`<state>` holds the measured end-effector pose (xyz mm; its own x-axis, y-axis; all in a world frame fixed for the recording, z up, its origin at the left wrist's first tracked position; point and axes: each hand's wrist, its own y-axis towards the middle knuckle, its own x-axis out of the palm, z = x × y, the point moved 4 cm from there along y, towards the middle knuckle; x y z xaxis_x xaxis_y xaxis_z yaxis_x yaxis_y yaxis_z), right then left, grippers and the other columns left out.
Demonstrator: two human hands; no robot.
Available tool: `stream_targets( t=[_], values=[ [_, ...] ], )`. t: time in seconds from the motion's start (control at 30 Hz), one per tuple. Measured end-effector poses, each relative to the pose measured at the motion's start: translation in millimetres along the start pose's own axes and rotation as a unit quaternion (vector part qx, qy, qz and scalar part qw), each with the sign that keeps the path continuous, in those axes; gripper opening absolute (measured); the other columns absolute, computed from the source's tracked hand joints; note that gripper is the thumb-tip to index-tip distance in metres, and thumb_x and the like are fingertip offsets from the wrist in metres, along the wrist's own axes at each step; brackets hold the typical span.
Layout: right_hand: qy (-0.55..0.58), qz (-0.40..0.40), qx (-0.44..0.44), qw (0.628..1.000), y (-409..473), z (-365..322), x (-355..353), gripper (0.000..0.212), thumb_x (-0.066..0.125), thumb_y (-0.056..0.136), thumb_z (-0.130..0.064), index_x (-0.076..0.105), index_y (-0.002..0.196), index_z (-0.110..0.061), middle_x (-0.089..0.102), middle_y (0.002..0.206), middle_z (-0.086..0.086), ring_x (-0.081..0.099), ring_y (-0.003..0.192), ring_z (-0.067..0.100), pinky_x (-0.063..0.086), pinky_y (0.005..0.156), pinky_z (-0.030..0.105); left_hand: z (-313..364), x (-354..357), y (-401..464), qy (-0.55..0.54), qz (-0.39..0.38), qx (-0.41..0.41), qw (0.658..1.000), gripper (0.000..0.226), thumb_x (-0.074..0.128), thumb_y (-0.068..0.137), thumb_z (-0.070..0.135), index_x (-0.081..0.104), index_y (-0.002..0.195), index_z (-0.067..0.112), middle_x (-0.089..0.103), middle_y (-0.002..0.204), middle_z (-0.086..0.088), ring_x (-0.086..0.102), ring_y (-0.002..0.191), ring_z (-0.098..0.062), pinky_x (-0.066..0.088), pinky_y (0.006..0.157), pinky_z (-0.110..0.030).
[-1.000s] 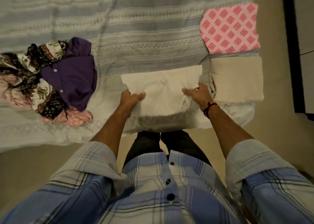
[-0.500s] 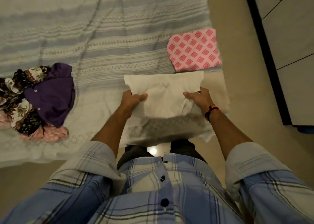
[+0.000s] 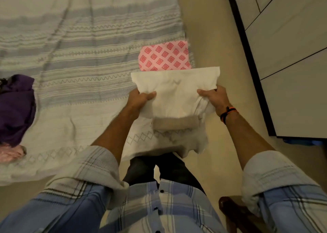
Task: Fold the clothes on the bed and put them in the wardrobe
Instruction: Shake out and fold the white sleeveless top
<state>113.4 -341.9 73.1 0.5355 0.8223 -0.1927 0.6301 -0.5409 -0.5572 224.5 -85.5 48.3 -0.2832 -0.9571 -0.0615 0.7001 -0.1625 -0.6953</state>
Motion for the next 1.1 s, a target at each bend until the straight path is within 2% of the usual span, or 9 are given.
stream_targets(
  t=[0.2,0.27,0.37,0.47,0.53,0.63,0.73,0.87,1.1],
  values=[
    [0.057,-0.010,0.000,0.998,26.3,0.9,-20.7,0.027,0.076,0.079,-0.001,0.070,0.104,-0.009,0.074,0.091,-0.007,0.072,0.080,0.007,0.056,0.070,0.021,-7.9,7.2,19.8,-0.066,-0.062,-0.029,0.996,0.043,0.076,0.080,0.009,0.064,0.122,0.005,0.073,0.110,-0.007,0.070,0.099,-0.024,0.057,0.083,-0.039],
    [0.024,-0.016,0.019,0.999,38.3,19.0,-16.1,0.026,0.076,0.081,-0.004,0.069,0.105,-0.009,0.073,0.096,-0.004,0.070,0.079,0.004,0.055,0.070,0.019,-28.9,1.8,34.8,-0.053,-0.038,-0.046,0.997,0.049,0.077,0.079,0.009,0.062,0.125,0.006,0.071,0.116,-0.008,0.068,0.103,-0.026,0.055,0.088,-0.041],
    [-0.174,0.011,0.077,0.982,55.9,70.6,-6.8,0.031,0.075,0.085,-0.015,0.066,0.113,-0.005,0.068,0.114,0.010,0.066,0.099,0.021,0.051,0.082,0.026,-71.2,-11.3,54.7,0.113,0.039,-0.069,0.990,0.059,0.075,0.082,0.007,0.051,0.137,0.007,0.061,0.129,-0.007,0.060,0.112,-0.025,0.051,0.093,-0.040],
    [-0.376,0.008,0.153,0.914,62.8,109.0,0.8,0.052,0.069,0.086,-0.017,0.047,0.129,0.002,0.055,0.130,0.021,0.055,0.117,0.038,0.046,0.090,0.037,-102.3,-15.3,65.5,0.227,0.033,-0.131,0.964,0.080,0.077,0.082,0.021,0.035,0.147,0.006,0.046,0.146,-0.011,0.052,0.126,-0.029,0.046,0.104,-0.042],
    [-0.438,0.010,0.116,0.892,58.1,111.6,11.3,0.057,0.066,0.084,-0.014,0.040,0.133,0.002,0.047,0.134,0.022,0.048,0.123,0.041,0.045,0.098,0.044,-104.7,-10.5,66.2,0.260,0.011,-0.111,0.959,0.087,0.079,0.076,0.030,0.035,0.148,0.011,0.042,0.150,-0.009,0.050,0.129,-0.027,0.044,0.106,-0.043],
    [-0.517,0.010,-0.001,0.856,49.0,101.9,31.8,0.062,0.063,0.083,-0.013,0.038,0.140,-0.003,0.037,0.144,0.019,0.039,0.129,0.038,0.039,0.104,0.047,-93.9,5.6,60.9,0.326,0.003,-0.043,0.944,0.075,0.074,0.084,0.023,0.038,0.148,0.015,0.041,0.151,-0.007,0.047,0.132,-0.026,0.041,0.109,-0.040],
    [-0.539,-0.064,-0.064,0.838,44.1,98.9,51.9,0.067,0.063,0.087,-0.018,0.035,0.147,-0.008,0.031,0.152,0.015,0.034,0.136,0.035,0.033,0.110,0.045,-88.0,26.4,58.7,0.395,-0.035,0.029,0.918,0.072,0.073,0.085,0.020,0.038,0.149,0.015,0.039,0.153,-0.006,0.040,0.138,-0.025,0.031,0.114,-0.033],
    [-0.578,-0.159,-0.051,0.799,43.0,114.5,66.5,0.072,0.062,0.091,-0.022,0.026,0.151,-0.010,0.013,0.162,0.016,0.021,0.146,0.034,0.027,0.115,0.043,-101.5,49.5,62.0,0.461,-0.111,0.035,0.880,0.078,0.070,0.087,0.026,0.029,0.153,0.020,0.023,0.160,-0.011,0.018,0.149,-0.023,0.017,0.118,-0.032],
    [-0.614,-0.181,-0.039,0.767,49.0,135.7,69.5,0.081,0.062,0.091,-0.026,0.015,0.155,-0.011,-0.004,0.164,0.014,0.011,0.150,0.032,0.029,0.116,0.045,-122.1,55.7,64.3,0.475,-0.132,0.004,0.870,0.083,0.073,0.084,0.028,0.028,0.153,0.019,0.011,0.163,-0.014,0.015,0.149,-0.026,0.018,0.118,-0.032]
  ],
)
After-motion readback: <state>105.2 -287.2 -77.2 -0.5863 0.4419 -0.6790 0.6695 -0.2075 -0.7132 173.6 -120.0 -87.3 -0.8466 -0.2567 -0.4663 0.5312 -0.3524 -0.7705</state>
